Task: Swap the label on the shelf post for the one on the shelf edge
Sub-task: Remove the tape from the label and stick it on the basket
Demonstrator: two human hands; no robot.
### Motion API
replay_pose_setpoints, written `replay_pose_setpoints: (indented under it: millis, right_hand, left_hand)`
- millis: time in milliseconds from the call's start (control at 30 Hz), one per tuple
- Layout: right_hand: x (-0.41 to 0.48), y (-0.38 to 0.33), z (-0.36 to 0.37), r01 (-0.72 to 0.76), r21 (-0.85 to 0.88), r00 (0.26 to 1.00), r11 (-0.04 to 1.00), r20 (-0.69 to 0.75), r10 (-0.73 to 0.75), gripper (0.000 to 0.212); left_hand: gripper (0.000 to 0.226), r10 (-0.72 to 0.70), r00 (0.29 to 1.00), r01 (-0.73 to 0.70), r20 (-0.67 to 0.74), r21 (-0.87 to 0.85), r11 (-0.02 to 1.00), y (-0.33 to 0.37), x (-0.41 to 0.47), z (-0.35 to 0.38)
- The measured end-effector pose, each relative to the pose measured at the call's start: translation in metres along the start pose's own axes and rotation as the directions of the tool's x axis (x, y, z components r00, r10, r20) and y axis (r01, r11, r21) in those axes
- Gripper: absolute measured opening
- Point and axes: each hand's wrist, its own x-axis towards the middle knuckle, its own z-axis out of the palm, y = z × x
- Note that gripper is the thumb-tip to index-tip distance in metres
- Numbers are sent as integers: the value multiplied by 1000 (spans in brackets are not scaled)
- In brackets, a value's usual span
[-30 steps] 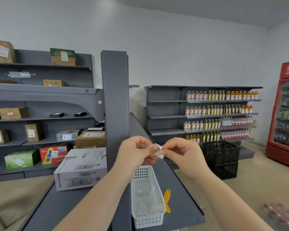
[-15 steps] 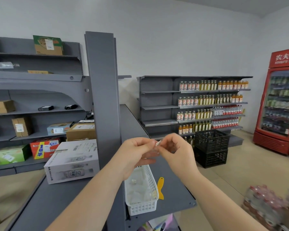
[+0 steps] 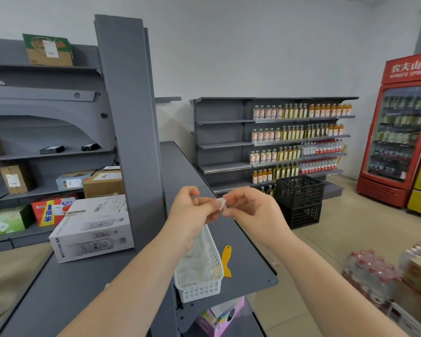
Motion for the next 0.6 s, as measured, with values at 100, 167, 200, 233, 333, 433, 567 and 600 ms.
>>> replay_pose_setpoints:
  millis: [100, 167, 200, 233, 333, 433, 567, 600]
  right_hand:
    - [1, 6, -4, -4, 19, 1000, 1000, -10, 4, 12]
    - [2, 9, -4, -40, 51, 999, 998, -10, 40, 7]
    - [3, 10, -3, -66, 65, 998, 996, -3, 67, 8]
    - [4, 10, -3, -94, 74, 996, 993, 6, 94, 11]
    - [5, 11, -3, -195, 127, 979, 972, 83, 186, 28]
    - [3, 14, -3, -280, 116, 954, 953, 144, 263, 28]
    - [3, 17, -3, -286, 21, 949, 958, 144, 280, 17]
    - [2, 18, -2, -289, 13, 949, 957, 133, 285, 15]
  left_hand:
    - [39, 52, 999, -53, 10, 128, 990, -6, 2, 1]
    - [42, 124, 992, -127, 23, 223, 966, -11, 4, 4]
    - [42, 159, 987, -161, 29, 258, 953, -13, 4, 5]
    - [43, 183, 982, -185, 36, 285, 940, -14, 5, 5]
    - [43, 215, 976, -218, 44, 313, 925, -19, 8, 3]
    - [43, 250, 967, -251, 48, 336, 908, -26, 6, 2]
    - [43, 277, 960, -271, 25, 306, 912, -31, 3, 1]
    - [44, 280, 960, -274, 20, 291, 917, -32, 3, 2]
